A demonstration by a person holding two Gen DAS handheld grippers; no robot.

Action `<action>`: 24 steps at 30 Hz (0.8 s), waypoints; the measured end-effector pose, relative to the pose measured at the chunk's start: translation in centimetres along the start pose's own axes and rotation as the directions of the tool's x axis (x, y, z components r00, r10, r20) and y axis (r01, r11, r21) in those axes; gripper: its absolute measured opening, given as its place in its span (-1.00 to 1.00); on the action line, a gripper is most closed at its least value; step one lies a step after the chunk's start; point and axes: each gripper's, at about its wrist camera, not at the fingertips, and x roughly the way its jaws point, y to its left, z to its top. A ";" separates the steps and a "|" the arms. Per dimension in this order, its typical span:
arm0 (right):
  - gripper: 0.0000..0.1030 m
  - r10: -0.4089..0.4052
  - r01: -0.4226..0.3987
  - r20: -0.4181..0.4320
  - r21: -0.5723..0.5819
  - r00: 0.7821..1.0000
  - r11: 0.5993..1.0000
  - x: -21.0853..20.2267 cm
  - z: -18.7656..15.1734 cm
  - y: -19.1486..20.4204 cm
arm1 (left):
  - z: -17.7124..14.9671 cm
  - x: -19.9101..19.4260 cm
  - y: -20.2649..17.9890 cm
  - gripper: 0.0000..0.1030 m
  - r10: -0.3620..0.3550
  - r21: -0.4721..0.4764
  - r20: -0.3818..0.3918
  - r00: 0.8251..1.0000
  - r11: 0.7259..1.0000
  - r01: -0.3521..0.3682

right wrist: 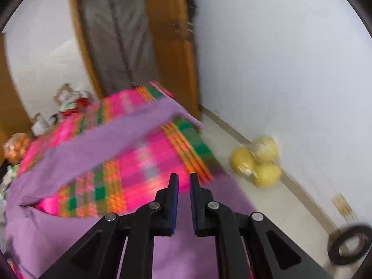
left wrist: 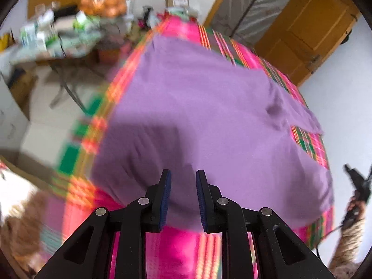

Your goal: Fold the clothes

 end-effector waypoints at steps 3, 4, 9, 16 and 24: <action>-0.81 0.096 -0.091 0.056 -0.085 0.994 0.992 -1.2 3.2 4.1 | 3.5 -1.1 -0.6 -0.56 0.021 0.039 0.060 0.998 0.999 -0.023; -0.78 0.133 -0.124 0.070 -0.117 0.989 0.985 -1.4 4.2 5.6 | 4.7 -1.4 -0.9 -0.56 0.024 0.060 0.082 0.996 0.998 -0.029; -0.63 0.310 -0.290 0.037 -0.269 0.950 0.919 -0.5 8.3 13.6 | 11.0 -0.3 -2.0 -0.56 0.079 0.146 0.133 0.988 0.984 -0.098; -0.60 0.381 -0.412 -0.165 -0.480 0.910 0.775 5.9 7.8 26.2 | 16.4 6.7 -3.1 -0.56 0.181 0.273 0.053 0.982 0.943 -0.189; -0.43 0.362 -0.488 -0.327 -0.553 0.873 0.675 14.0 6.0 33.5 | 19.5 14.3 -3.9 -0.56 0.231 0.425 -0.028 0.973 0.883 -0.198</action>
